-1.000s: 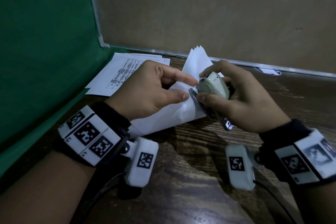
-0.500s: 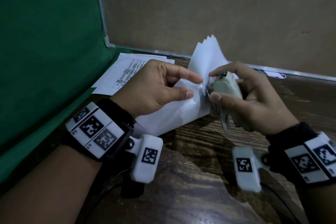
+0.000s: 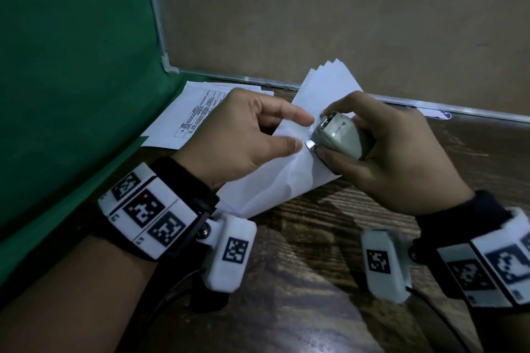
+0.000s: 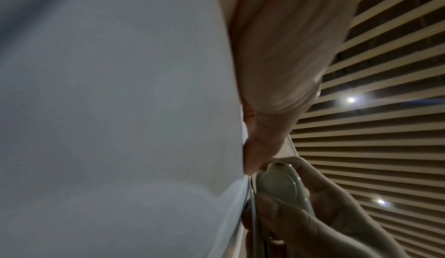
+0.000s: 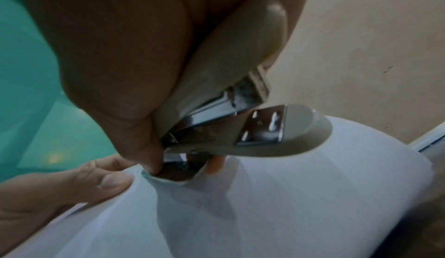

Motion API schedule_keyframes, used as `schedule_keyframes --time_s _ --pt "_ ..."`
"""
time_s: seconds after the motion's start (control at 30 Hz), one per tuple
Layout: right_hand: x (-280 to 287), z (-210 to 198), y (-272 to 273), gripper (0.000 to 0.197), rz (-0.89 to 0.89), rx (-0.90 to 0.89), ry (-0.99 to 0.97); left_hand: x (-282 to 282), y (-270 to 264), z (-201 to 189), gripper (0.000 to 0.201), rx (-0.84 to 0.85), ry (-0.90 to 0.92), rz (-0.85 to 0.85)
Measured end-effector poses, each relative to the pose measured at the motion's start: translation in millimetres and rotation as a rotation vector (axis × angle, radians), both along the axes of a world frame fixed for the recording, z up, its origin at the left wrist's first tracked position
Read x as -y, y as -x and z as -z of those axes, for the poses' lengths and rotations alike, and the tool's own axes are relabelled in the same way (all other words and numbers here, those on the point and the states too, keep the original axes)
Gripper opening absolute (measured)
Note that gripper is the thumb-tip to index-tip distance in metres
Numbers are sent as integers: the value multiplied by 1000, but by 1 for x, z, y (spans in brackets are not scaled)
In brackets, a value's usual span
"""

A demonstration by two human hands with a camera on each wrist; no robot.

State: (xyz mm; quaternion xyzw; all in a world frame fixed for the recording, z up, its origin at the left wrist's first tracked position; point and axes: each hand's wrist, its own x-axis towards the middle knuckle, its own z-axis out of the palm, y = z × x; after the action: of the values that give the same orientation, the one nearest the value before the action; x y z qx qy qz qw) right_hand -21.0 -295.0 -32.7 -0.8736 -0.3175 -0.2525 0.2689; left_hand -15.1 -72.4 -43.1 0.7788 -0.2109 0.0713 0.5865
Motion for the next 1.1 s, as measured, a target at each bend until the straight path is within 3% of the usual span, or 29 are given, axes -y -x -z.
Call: schedule_keyframes --time_s 1.1 --pt "3 1 -2 27 24 29 38 14 2 7 31 -24 -31 -101"
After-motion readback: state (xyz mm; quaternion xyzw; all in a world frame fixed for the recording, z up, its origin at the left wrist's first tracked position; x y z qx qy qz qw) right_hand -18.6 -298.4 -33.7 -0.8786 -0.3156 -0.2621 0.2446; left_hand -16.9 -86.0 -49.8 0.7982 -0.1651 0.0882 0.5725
